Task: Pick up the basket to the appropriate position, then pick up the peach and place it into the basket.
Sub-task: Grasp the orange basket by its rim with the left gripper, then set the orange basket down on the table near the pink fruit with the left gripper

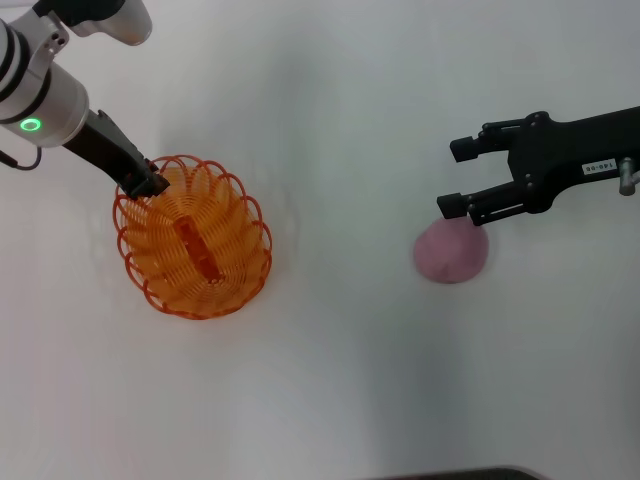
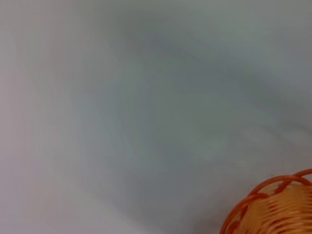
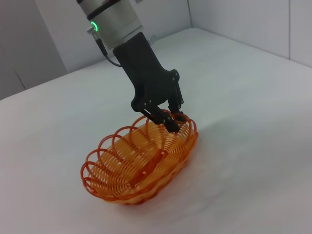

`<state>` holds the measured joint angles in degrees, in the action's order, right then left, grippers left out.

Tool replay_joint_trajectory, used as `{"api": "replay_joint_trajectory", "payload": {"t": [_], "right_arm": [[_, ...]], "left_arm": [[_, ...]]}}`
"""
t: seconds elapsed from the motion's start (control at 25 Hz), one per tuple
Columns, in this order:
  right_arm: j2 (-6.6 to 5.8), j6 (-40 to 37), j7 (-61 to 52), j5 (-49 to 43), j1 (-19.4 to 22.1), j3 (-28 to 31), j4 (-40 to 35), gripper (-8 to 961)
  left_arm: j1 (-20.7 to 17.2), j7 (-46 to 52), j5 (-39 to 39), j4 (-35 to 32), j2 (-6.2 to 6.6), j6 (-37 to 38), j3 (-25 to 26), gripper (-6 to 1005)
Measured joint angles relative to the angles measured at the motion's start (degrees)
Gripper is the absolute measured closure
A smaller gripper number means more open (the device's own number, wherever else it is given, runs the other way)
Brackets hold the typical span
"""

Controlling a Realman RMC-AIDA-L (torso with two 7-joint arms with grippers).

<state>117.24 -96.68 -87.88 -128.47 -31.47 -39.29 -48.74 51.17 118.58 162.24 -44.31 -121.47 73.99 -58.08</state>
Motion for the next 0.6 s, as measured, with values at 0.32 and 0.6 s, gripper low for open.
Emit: {"api": "replay_joint_trajectory", "payload": {"t": [0.32, 0.6], "right_arm": [[0.08, 0.30, 0.00, -0.03, -0.14, -0.09, 0.09, 61], [0.17, 0.35, 0.00, -0.01, -0.17, -0.08, 0.10, 61]], "left_arm": [[0.15, 0.03, -1.51, -1.06, 0.97, 4.87, 9.11, 826], [-1.23, 6.10, -8.14, -3.87, 3.67, 13.33, 24.02, 898]]}}
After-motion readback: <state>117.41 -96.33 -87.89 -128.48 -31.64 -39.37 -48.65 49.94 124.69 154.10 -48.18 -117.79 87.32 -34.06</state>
